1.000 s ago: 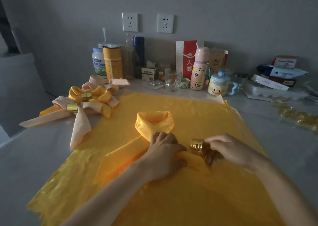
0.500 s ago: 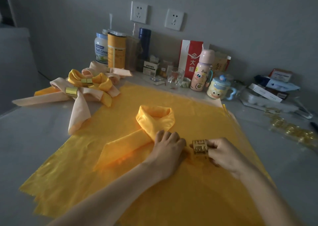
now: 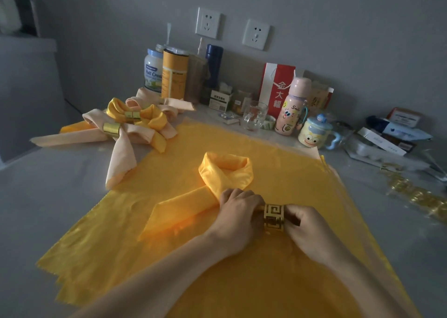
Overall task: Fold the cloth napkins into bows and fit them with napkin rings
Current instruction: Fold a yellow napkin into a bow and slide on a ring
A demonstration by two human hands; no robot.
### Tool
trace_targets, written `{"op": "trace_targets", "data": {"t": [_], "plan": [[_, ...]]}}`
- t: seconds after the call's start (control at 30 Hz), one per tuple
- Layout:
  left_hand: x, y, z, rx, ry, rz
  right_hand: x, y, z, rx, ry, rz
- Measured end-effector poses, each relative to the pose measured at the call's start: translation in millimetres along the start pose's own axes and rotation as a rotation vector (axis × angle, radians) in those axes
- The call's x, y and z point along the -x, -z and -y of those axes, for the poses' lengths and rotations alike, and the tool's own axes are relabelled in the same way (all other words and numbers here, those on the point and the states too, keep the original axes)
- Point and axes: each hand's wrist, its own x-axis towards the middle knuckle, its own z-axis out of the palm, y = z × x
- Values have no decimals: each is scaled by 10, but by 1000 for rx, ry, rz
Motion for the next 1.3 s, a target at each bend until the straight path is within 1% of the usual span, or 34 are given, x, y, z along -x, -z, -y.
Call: {"op": "trace_targets", "data": {"t": [0.1, 0.13, 0.2, 0.33, 0.47, 0.7, 0.8, 0.87, 0.93, 1.03, 1.07, 1.1, 1.13, 1.17, 1.23, 1.27, 1.3], "plan": [[8, 74, -59, 93, 17, 58, -12, 4, -1, -26, 49, -89], [9, 94, -67, 85, -13, 97, -11, -7, 16, -51, 61, -114], [14, 113, -66, -4, -91, 140, -7, -31, 60, -105, 80, -139], [16, 78, -4, -143, -132, 92, 7, -70, 91, -157, 82, -158], [-4, 90, 29, -145, -136, 46, 15, -61, 87, -166, 98, -186], [-50, 185, 109, -234, -144, 34, 37, 38, 106, -208, 60, -186], [-59, 216, 143, -222, -126, 11, 61, 97, 141, -230, 23, -130], [-62, 244, 165, -213, -118, -4, 65, 155, 144, -221, -23, -48], [-65, 280, 194, -201, -103, -9, 62, 225, 127, -184, -83, 104], [-70, 295, 245, -215, -82, -5, 69, 307, 112, -39, -174, 381], [-70, 289, 246, -233, -84, 0, 91, 332, 123, 7, -185, 430], [-74, 280, 251, -249, -82, 8, 104, 358, 128, 46, -188, 431], [-72, 282, 244, -258, -71, 15, 115, 387, 145, 84, -182, 384], [-68, 275, 244, -256, -47, 14, 106, 416, 154, 130, -161, 283], [-87, 303, 252, -250, -29, 4, 26, 453, 177, 246, -97, -47], [-94, 314, 253, -254, -30, 1, -18, 438, 220, 337, -54, -225], [-100, 318, 251, -255, -38, 1, -69, 404, 269, 422, 0, -367]]}}
